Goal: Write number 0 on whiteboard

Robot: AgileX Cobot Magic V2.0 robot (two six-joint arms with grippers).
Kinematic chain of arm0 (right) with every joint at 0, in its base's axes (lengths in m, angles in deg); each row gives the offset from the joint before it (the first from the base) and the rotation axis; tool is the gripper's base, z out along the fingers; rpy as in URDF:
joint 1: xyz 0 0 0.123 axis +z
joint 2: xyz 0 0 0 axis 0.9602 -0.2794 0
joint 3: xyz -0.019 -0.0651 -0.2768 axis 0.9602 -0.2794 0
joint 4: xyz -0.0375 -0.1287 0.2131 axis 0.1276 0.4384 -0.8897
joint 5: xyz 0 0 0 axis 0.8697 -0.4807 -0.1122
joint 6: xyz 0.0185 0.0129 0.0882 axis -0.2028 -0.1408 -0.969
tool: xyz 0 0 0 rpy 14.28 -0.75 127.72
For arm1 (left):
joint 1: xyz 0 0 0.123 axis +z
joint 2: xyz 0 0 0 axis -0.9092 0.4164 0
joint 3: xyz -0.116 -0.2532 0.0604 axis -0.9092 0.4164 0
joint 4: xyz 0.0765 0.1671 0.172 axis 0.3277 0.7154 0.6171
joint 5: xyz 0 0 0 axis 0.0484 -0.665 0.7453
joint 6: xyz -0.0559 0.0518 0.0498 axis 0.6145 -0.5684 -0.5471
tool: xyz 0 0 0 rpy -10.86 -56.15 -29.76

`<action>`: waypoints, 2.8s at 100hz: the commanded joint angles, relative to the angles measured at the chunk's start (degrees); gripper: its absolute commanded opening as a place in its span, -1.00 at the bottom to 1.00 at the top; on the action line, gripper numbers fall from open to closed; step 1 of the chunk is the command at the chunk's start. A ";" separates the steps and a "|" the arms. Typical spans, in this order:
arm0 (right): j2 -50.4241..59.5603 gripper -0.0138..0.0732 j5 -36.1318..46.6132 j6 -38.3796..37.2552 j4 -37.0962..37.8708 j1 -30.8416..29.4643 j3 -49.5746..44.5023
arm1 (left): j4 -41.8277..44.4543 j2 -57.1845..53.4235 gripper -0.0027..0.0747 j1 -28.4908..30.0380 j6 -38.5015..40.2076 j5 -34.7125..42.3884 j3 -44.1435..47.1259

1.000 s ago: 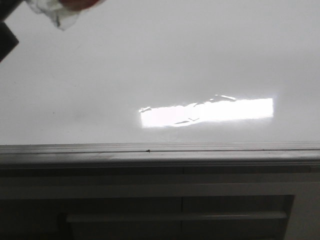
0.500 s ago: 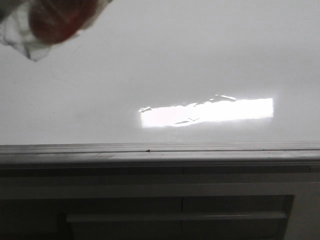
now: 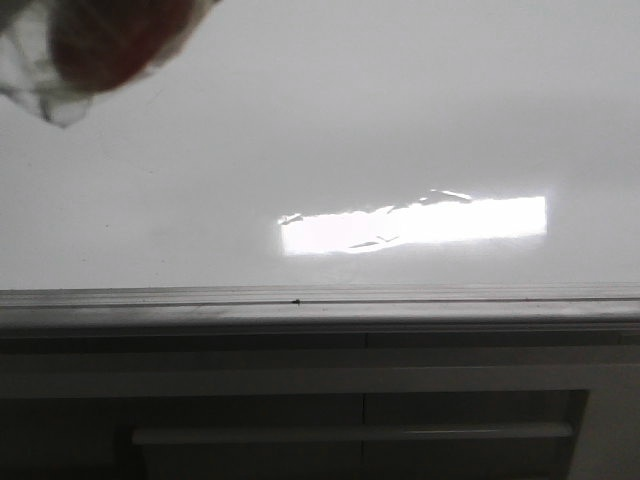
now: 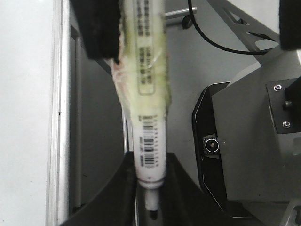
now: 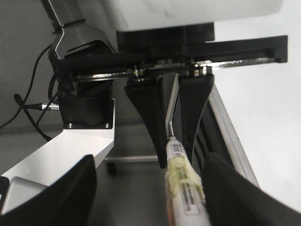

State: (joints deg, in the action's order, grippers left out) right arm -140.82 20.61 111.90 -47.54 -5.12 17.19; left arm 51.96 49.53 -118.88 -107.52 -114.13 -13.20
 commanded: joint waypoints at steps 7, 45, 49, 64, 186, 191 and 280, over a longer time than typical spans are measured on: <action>-0.85 0.26 4.61 0.41 -2.90 0.15 2.18 | -2.14 -0.75 -0.98 -0.34 0.04 2.35 -1.61; -1.34 -0.44 5.46 0.41 -5.34 0.15 2.18 | -2.52 -0.75 -0.98 -0.34 0.04 2.35 -1.61; -1.34 -0.55 5.35 0.41 -5.34 0.15 2.18 | -2.52 -0.75 -0.98 -0.34 0.04 2.35 -1.61; -1.34 -0.85 5.00 0.41 -5.34 0.15 2.18 | -2.52 -0.75 -0.98 -0.34 0.04 2.49 -1.61; 17.57 -0.83 25.35 0.41 1.26 -23.36 -18.77 | 11.78 -36.03 -0.98 0.46 47.02 47.83 26.43; 16.29 -0.83 25.99 0.41 1.81 -23.36 -17.82 | 10.94 -36.03 -0.98 0.95 47.05 50.19 27.85; -5.72 -0.83 35.32 2.30 1.81 -23.46 -4.94 | 4.62 -36.03 -0.98 9.81 47.05 53.46 29.16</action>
State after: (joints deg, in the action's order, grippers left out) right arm -146.37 49.81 113.50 -46.15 -28.10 10.20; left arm 57.21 13.10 -109.19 -60.96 -64.59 17.52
